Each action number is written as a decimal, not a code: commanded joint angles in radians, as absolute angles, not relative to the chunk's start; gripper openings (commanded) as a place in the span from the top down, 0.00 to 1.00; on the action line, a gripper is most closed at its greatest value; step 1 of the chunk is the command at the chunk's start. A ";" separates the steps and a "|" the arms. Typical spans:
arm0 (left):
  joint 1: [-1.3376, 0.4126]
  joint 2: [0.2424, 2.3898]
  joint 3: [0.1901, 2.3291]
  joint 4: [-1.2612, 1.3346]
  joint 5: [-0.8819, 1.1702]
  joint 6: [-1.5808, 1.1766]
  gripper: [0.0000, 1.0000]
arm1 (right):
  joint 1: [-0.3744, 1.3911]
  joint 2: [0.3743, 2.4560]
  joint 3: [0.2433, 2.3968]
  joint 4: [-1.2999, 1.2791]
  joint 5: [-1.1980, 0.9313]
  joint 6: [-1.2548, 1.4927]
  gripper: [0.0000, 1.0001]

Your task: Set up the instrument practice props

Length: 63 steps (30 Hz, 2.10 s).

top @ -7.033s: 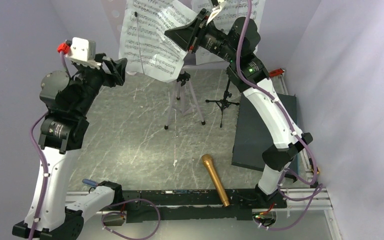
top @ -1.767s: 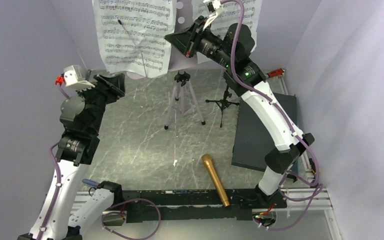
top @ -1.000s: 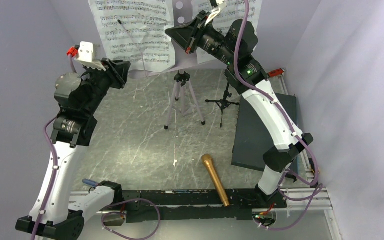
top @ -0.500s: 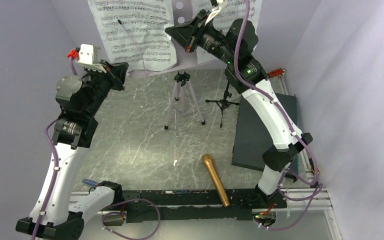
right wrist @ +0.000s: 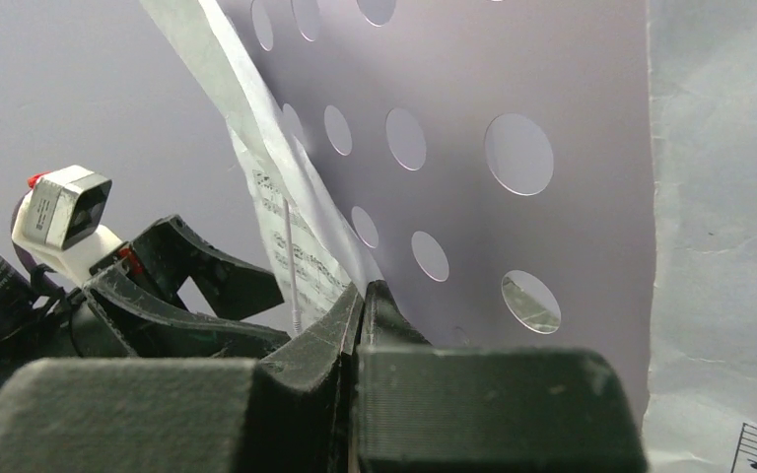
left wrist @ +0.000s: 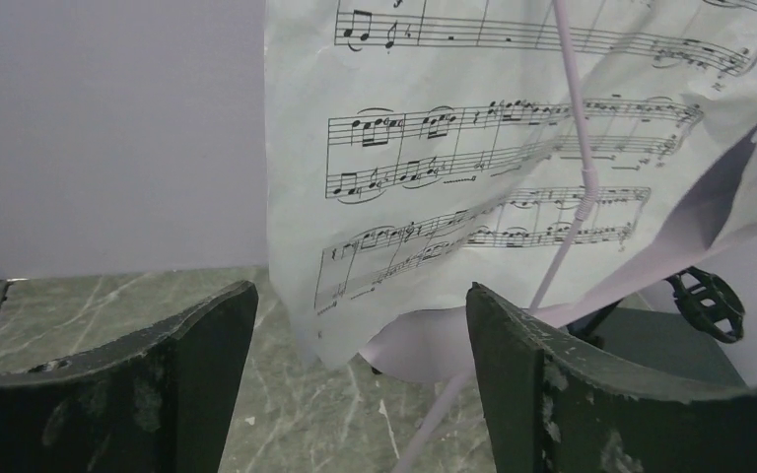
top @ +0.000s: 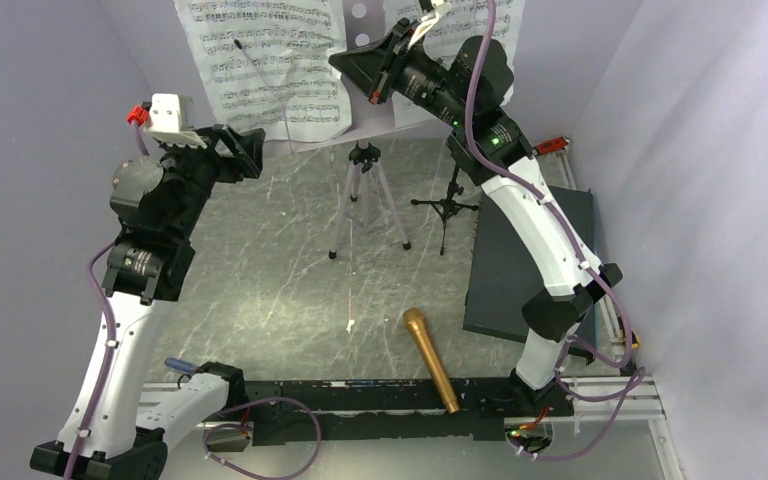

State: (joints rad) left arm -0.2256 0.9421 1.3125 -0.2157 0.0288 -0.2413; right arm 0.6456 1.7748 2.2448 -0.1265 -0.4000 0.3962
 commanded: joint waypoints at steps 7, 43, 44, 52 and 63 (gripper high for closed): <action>-0.221 0.996 1.407 -0.222 0.048 -0.203 0.23 | 0.644 1.756 2.263 -0.089 -0.404 0.387 1.00; -0.221 0.903 1.268 -0.145 0.038 -0.270 0.97 | 0.645 1.792 2.300 -0.061 -0.440 0.437 1.00; -0.221 0.902 1.266 -0.145 0.037 -0.273 0.97 | 0.644 1.794 2.302 -0.060 -0.442 0.441 1.00; -0.221 0.893 1.242 -0.125 0.027 -0.288 0.97 | 0.644 1.799 2.307 -0.041 -0.444 0.466 0.94; -0.221 0.886 1.235 -0.120 0.030 -0.295 0.75 | 0.643 1.724 2.192 0.027 -0.431 0.471 0.65</action>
